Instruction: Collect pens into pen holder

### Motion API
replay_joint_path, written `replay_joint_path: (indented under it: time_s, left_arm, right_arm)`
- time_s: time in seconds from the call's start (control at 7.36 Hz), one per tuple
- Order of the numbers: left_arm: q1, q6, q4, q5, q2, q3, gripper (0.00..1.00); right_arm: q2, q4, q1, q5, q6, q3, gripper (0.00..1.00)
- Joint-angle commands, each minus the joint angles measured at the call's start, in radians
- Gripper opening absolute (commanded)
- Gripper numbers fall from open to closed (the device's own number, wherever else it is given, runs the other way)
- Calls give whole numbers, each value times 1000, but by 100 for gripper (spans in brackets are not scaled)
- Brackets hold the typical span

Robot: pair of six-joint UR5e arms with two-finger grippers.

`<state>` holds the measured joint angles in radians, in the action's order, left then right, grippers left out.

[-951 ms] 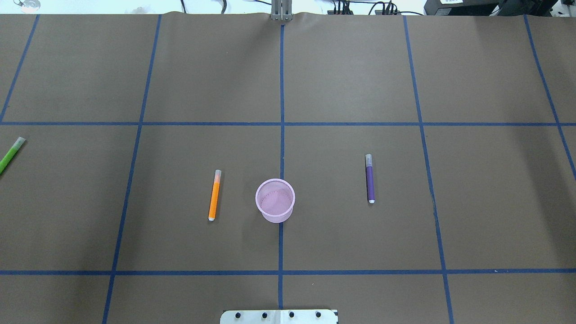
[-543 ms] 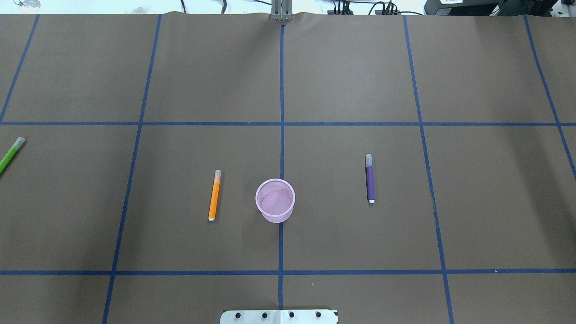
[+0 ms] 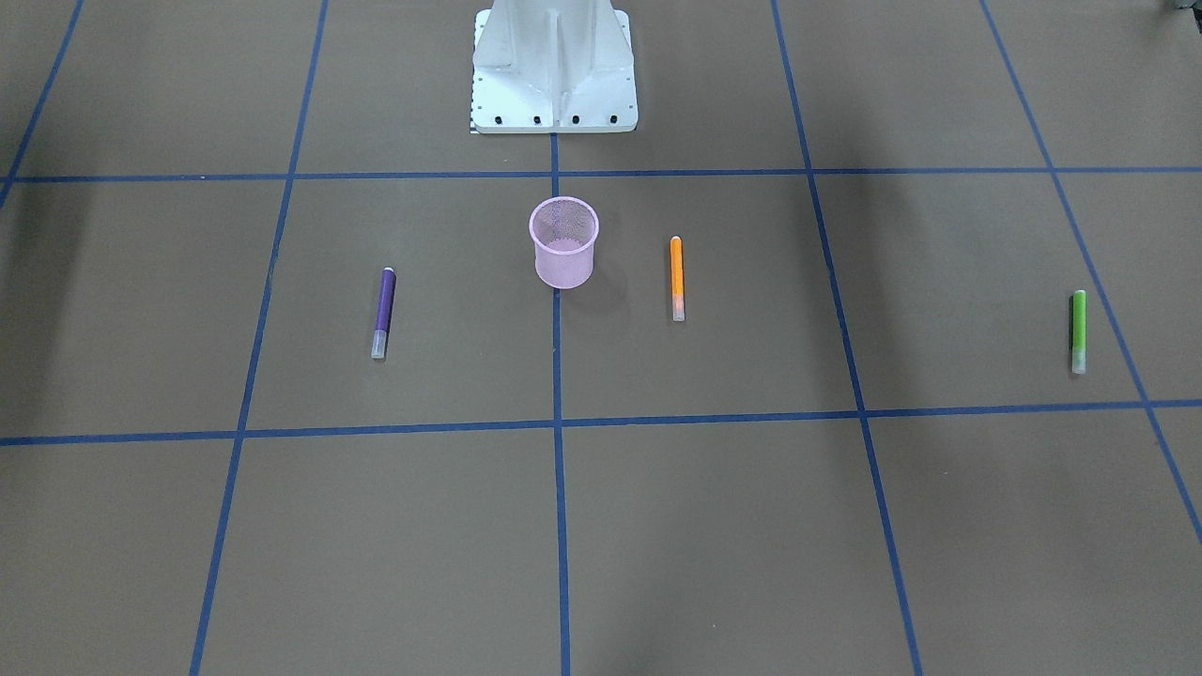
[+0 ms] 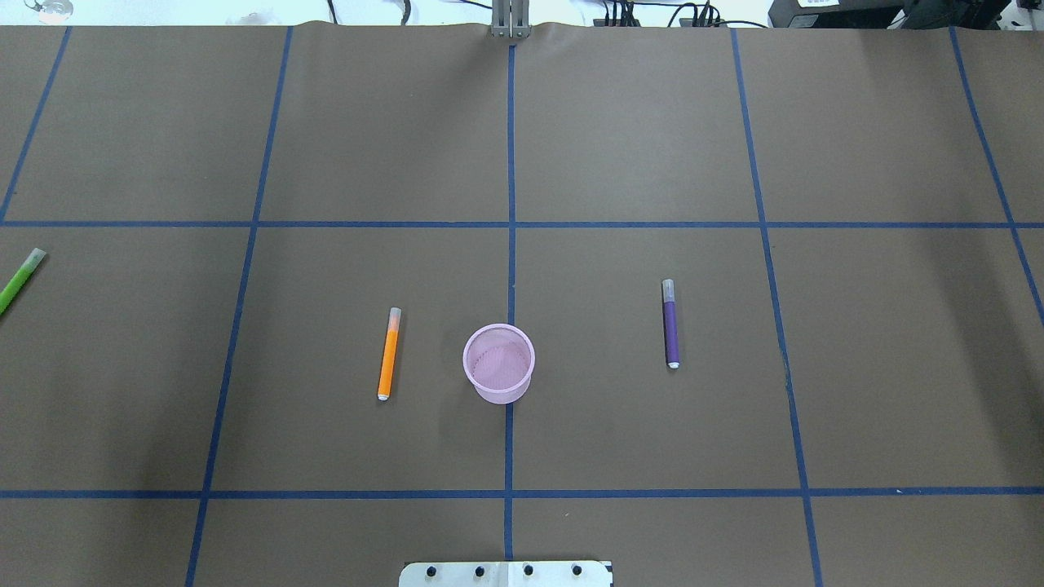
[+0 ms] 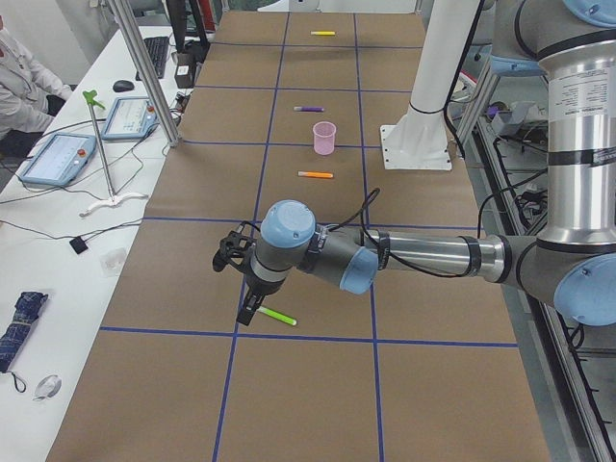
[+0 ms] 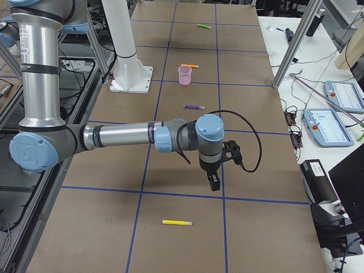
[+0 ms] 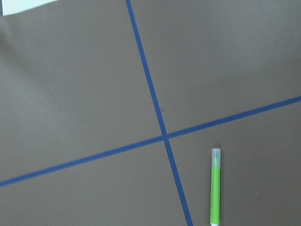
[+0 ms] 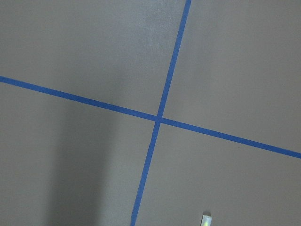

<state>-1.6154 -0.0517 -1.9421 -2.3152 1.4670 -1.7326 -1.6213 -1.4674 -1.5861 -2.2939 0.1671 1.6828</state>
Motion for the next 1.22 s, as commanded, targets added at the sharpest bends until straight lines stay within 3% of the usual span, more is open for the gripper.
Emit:
replay_joint_path:
  time_s: [0.0,0.27,0.41,0.82,1.09]
  left_arm:
    - [0,-2,-14,-3,7,4,100]
    - [0,-2,-17,-3,7,-4,100]
    - [0,0,-30,-3,7,-4,100]
    - [0,0,-55,-3,9,-4,100]
    - [2,1,-86,-3,9,-2,100]
  right_arm:
    - [-31,261,1,-24,-61,-206,99]
    - [-75,538,32,-18,-202,-361,98]
    - [-118,605,66,-9,-257,-367,97]
    - [-155,616,138,81,-334,-393,90]
    - [-154,644,159,88,-385,-416,76]
